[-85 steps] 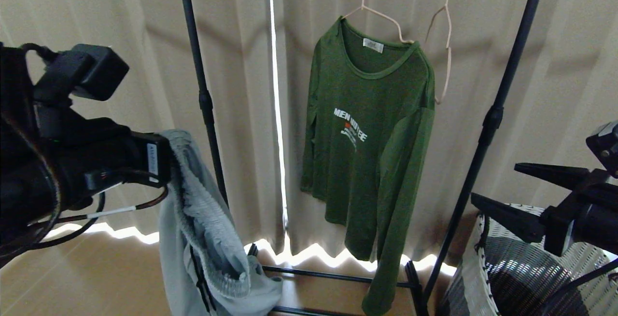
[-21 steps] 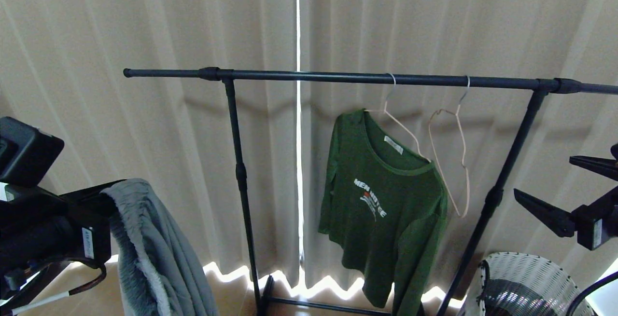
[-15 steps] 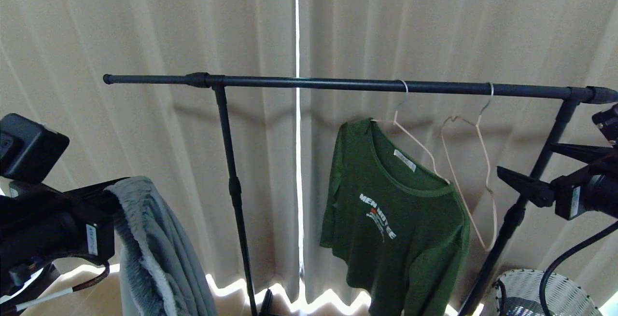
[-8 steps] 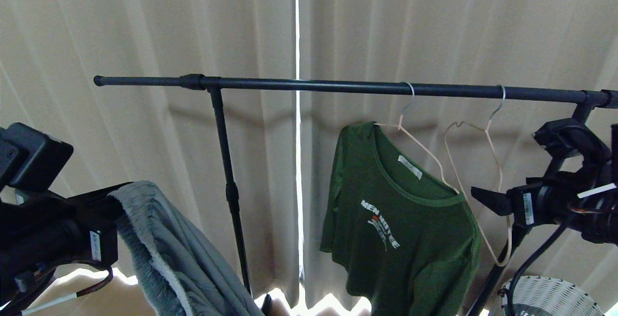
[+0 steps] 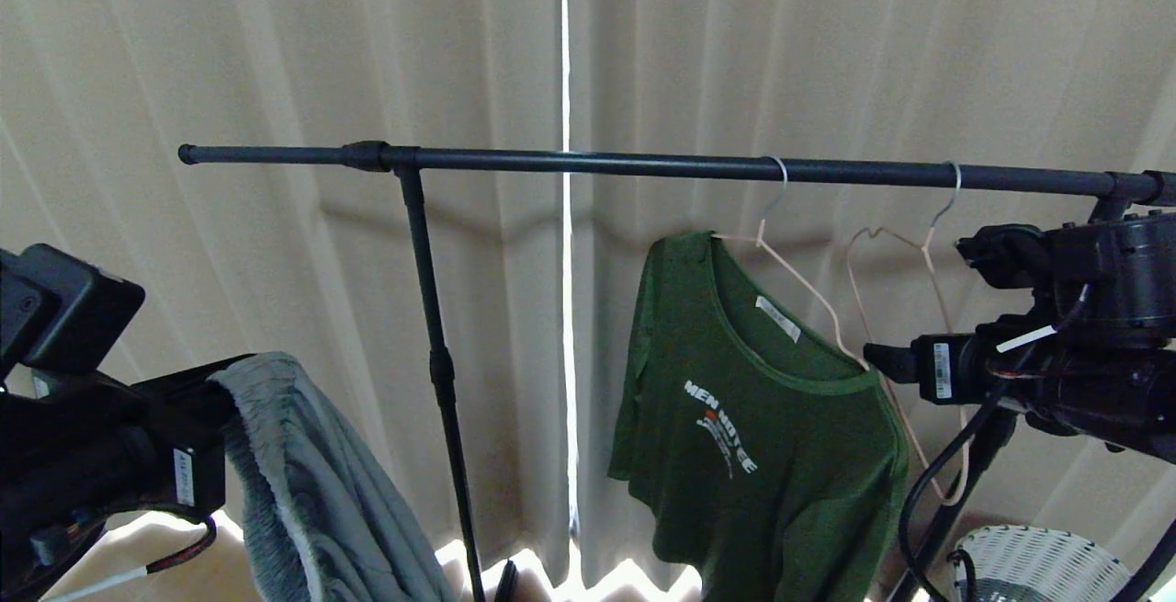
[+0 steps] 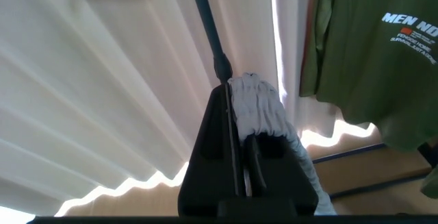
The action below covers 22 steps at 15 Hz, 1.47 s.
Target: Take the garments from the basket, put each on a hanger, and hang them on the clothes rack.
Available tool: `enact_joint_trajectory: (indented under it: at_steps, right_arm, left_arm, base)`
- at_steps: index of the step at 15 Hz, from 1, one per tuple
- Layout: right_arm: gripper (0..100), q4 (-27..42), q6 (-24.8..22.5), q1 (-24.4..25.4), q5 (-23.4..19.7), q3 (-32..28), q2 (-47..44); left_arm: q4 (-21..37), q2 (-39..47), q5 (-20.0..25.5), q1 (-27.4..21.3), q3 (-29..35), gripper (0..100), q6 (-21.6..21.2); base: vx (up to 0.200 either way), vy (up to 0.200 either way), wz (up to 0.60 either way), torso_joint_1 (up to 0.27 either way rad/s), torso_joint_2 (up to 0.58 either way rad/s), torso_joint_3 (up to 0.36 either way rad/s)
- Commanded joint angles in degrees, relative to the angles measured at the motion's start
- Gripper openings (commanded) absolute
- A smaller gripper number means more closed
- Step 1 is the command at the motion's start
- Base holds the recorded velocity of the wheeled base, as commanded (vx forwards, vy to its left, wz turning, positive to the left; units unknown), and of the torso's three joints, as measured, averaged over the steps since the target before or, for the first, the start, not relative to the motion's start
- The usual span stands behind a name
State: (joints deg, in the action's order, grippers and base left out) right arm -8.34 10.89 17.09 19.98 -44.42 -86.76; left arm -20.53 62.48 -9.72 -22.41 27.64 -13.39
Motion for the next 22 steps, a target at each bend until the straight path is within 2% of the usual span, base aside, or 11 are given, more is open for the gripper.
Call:
enact_joint_trajectory:
  at_steps: [1, 7, 8, 15, 18, 22]
  right_arm:
    - [100, -0.1, 0.0, -0.3, 0.4, -0.1, -0.5]
    - [100, -0.2, 0.0, -0.7, 2.3, 0.2, -0.7]
    - [0, -0.2, 0.0, -0.7, 2.3, 0.3, -0.6]
    - [0, 0.3, -0.3, -2.8, 2.8, 0.5, 1.1]
    - [0, -0.1, -0.5, -3.4, 2.9, 0.5, 2.6]
    - [0, -0.3, -0.8, -4.2, 2.4, 0.1, 6.8]
  left_arm:
    - [0.0, 0.0, 0.0, 0.0, 0.0, 0, 0.0]
    - [0.0, 0.0, 0.0, 0.0, 0.0, 0, 0.0]
    - [0.0, 0.0, 0.0, 0.0, 0.0, 0, 0.0]
    - [0.0, 0.0, 0.0, 0.0, 0.0, 0, -0.2]
    - [0.0, 0.1, 0.0, 0.1, 0.0, 0, -2.3]
    - [-0.1, 0.5, -0.1, 0.4, -0.1, 0, -2.3]
  base:
    - [0.0, 0.0, 0.0, 0.0, 0.0, 0.0]
    - [0.0, 0.0, 0.0, 0.0, 0.0, 0.0]
    - [0.0, 0.0, 0.0, 0.0, 0.0, 0.0]
    - [0.0, 0.0, 0.0, 0.0, 0.0, 0.0]
    - [0.0, 0.0, 0.0, 0.0, 0.0, 0.0]
    - [0.0, 0.0, 0.0, 0.0, 0.0, 0.0]
